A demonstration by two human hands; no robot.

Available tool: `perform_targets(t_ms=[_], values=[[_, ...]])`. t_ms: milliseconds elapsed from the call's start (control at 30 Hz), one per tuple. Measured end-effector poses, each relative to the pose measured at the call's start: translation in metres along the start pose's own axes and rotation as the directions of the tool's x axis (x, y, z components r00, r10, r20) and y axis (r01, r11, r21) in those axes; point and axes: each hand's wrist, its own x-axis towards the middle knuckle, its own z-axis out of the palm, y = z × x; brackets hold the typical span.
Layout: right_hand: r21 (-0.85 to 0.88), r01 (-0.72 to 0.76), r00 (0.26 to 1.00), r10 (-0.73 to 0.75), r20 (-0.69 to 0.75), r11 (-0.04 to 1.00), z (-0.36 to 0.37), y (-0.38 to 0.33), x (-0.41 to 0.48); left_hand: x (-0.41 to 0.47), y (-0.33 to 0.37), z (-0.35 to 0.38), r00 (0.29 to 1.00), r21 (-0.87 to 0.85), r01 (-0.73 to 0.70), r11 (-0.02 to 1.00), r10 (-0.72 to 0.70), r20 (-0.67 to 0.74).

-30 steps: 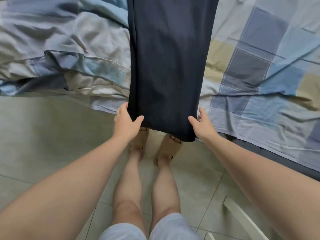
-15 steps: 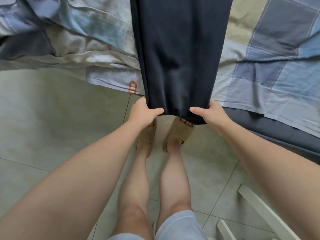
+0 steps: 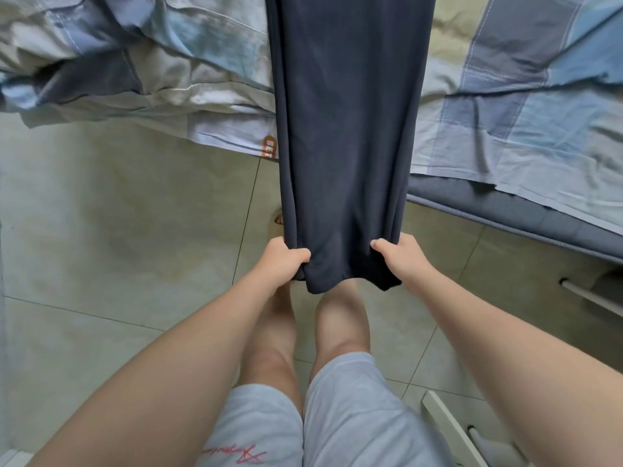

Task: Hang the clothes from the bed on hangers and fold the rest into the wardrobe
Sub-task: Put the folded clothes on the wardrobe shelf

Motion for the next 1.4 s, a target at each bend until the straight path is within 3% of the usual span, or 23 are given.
perform_targets(t_ms=[100, 233, 333, 433, 533, 767, 900, 1067, 1233, 1400], values=[[0.061, -0.047, 0.999, 0.047, 0.008, 0.997, 0.003, -0.016, 0.008, -0.007, 0.003, -0.009, 1.0, -0.001, 0.018, 1.0, -0.018, 0.02], [0.357, -0.128, 0.966, 0.034, 0.257, 0.925, 0.019, -0.033, 0.027, -0.01, 0.002, -0.013, 0.986, -0.119, 0.133, 0.984, -0.12, 0.114], [0.418, -0.257, 0.886, 0.039, 0.463, 0.871, 0.037, -0.048, 0.029, -0.017, 0.002, -0.015, 0.954, -0.21, 0.242, 0.947, -0.193, 0.231], [0.561, -0.338, 0.844, -0.02, 0.536, 0.756, 0.048, -0.056, 0.032, -0.014, -0.001, -0.023, 0.931, -0.252, 0.292, 0.922, -0.214, 0.297], [0.676, -0.369, 0.859, -0.043, 0.51, 0.638, 0.047, -0.055, 0.025, -0.012, -0.006, -0.034, 0.934, -0.264, 0.3, 0.917, -0.225, 0.278], [0.388, -0.314, 0.868, 0.096, 0.488, 0.867, 0.013, -0.028, -0.005, -0.015, -0.009, -0.048, 0.975, -0.199, 0.217, 0.956, -0.204, 0.083], [0.293, -0.293, 0.851, 0.109, 0.513, 0.91, 0.003, -0.018, -0.034, -0.029, -0.006, -0.048, 0.99, -0.154, 0.12, 0.981, -0.13, -0.055], [0.426, -0.271, 0.873, 0.034, 0.487, 0.863, 0.007, -0.015, -0.095, -0.068, 0.006, -0.06, 0.997, -0.096, 0.028, 0.995, -0.035, -0.068], [0.556, -0.222, 0.957, 0.069, 0.282, 0.801, 0.011, -0.031, -0.167, -0.125, 0.021, -0.089, 0.997, -0.155, -0.071, 0.985, 0.073, 0.008], [0.681, -0.148, 0.988, 0.079, 0.133, 0.717, 0.002, -0.053, -0.232, -0.176, 0.033, -0.119, 0.993, -0.174, -0.095, 0.98, 0.105, 0.051]])
